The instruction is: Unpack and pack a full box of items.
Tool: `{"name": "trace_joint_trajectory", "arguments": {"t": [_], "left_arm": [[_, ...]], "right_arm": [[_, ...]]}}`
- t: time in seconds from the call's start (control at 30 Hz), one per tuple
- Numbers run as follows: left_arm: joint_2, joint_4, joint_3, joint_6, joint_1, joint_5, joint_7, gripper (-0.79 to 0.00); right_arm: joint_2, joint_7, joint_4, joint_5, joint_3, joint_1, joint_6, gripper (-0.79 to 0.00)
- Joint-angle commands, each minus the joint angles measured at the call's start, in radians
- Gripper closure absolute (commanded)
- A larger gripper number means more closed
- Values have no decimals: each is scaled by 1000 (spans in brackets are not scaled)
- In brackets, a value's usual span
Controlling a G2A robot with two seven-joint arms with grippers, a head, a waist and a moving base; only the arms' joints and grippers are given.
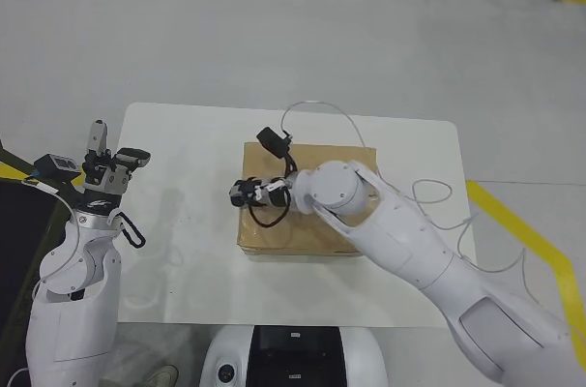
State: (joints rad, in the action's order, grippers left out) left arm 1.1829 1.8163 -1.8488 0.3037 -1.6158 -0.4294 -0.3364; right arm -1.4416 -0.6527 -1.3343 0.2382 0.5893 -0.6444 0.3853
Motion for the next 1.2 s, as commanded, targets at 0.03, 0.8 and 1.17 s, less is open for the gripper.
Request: {"name": "trace_joint_trajectory", "arguments": {"t": [0.03, 0.8, 1.17], "left_arm": [[0, 0, 0, 0, 0, 0, 0, -785], [0, 0, 0, 0, 0, 0, 0, -785], [0, 0, 0, 0, 0, 0, 0, -785]], "right_arm": [[2, -1, -13, 4, 23, -7, -2, 0], [160, 31, -366, -96, 559, -418, 46, 0], [196, 61, -462, -186, 702, -560, 12, 0]]}}
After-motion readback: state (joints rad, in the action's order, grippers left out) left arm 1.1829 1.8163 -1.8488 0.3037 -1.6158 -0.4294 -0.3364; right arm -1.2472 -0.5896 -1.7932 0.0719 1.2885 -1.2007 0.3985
